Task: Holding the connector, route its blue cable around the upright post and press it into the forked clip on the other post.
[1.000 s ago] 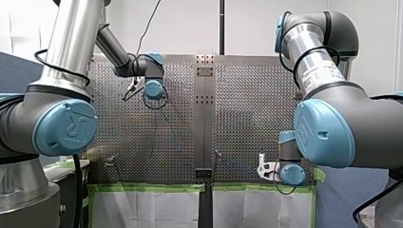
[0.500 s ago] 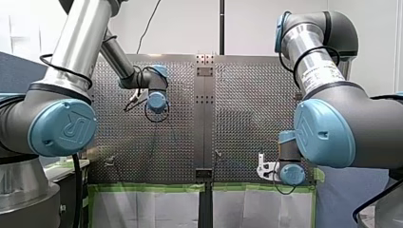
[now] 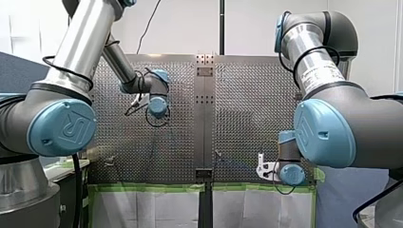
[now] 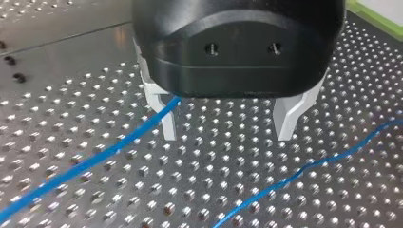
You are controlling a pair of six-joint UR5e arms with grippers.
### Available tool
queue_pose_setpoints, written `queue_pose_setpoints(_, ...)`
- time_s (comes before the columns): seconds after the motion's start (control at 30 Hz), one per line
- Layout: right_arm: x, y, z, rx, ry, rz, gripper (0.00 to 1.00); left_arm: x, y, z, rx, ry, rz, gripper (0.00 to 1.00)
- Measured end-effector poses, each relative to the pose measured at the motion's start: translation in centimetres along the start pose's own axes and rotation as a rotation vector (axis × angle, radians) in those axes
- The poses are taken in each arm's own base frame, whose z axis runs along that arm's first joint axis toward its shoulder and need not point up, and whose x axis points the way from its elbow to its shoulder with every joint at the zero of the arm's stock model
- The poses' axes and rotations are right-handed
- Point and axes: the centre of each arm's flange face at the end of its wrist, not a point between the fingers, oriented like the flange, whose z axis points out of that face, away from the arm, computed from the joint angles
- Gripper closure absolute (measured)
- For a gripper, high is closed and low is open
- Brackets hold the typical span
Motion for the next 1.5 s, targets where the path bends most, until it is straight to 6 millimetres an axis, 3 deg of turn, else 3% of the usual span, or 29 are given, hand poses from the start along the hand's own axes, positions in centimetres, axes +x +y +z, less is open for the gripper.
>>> queue_pose_setpoints(0.3,0.0,-0.1,0.0,0.003,0.0,0.0,1.0,2.0,-2.6,0.4,0.028,0.015,0.023,0.0)
queue_pose_setpoints(1.5,0.0,-0.4,-0.1,0.013,0.001,0.003,1.0,1.5,-3.3,0.2,0.009,-0.008,-0.007,0.0)
